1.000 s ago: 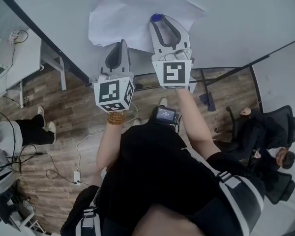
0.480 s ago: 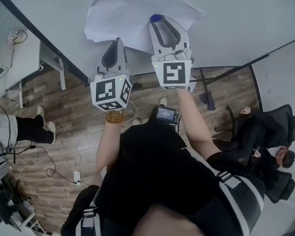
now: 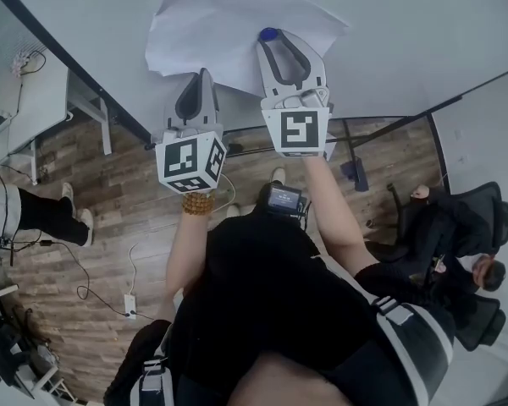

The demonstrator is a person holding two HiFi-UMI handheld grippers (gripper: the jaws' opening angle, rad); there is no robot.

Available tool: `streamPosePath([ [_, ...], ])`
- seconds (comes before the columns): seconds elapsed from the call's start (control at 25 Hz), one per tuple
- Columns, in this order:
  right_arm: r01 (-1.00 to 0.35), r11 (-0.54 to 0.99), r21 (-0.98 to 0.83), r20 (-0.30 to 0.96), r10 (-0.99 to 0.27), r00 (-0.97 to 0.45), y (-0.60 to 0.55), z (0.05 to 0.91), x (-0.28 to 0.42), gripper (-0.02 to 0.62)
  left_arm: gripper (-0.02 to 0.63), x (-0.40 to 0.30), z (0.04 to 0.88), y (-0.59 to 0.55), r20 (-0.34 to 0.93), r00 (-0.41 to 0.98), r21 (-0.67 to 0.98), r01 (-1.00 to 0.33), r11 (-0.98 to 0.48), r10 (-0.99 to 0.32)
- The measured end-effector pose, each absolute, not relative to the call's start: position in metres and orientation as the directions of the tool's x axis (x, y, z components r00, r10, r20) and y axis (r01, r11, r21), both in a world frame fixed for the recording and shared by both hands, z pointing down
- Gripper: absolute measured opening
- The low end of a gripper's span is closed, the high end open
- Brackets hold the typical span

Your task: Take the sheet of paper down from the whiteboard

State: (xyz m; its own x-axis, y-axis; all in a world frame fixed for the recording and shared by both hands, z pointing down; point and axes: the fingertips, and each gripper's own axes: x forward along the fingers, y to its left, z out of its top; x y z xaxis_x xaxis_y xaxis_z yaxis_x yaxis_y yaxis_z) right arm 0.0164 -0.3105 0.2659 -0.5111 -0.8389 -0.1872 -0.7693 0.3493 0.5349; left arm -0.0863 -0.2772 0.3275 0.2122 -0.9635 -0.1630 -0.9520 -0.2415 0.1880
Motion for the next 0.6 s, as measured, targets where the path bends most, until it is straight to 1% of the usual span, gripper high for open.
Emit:
streamPosePath([
  [0.6, -0.775, 0.359, 0.521, -0.191, -0.835, -0.515, -0.3074, 0.2638, 0.0163, 0.115, 0.009, -0.0841, 0.3289, -0.2711, -0.182, 0.207, 0.196, -0.950, -0.242, -0.961],
])
